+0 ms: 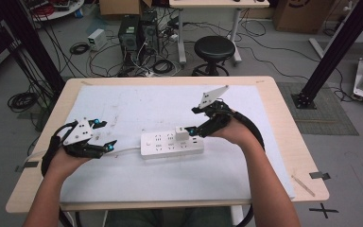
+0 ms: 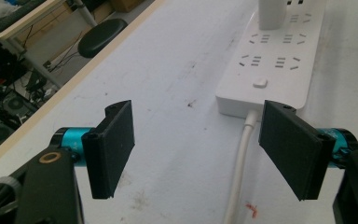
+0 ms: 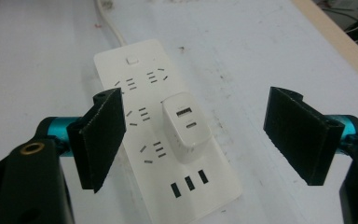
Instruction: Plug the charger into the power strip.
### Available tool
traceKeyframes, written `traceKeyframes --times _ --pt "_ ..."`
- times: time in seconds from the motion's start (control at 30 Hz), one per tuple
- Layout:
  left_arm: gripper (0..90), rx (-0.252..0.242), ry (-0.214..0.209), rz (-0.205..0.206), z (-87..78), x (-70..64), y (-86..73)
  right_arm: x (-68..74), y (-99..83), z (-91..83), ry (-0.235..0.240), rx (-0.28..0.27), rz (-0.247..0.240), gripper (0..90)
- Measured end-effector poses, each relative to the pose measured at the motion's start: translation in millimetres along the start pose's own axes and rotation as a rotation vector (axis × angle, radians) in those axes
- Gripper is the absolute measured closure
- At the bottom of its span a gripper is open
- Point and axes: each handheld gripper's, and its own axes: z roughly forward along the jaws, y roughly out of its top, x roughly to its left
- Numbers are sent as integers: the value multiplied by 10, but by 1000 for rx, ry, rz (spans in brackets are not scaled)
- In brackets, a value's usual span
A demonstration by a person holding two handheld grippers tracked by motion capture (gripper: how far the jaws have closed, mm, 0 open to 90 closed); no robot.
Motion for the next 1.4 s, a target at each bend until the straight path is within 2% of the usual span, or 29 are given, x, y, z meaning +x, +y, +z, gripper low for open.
traceKeyframes --times 0.2,0.37,0.47,0.67,0.87,1.1,1.4 --pt "262 -28 -37 -17 60 -2 -14 69 -289 -153 -54 -78 76 192" --pt "262 -51 -54 -37 102 6 -19 70 -507 -278 -103 -128 129 192" --pt "262 -60 -56 -52 114 16 -32 51 -610 -344 -134 -151 154 191" --pt "262 -58 -65 -63 122 33 -60 42 -768 -376 -158 -167 192 192" --pt "262 -57 -67 -66 127 42 -68 55 -802 -384 -170 -164 205 192" --pt "262 -47 -61 -63 137 45 -70 38 -761 -374 -162 -150 188 192" --pt "261 -40 -50 -72 126 60 -93 15 -765 -360 -163 -146 192 192"
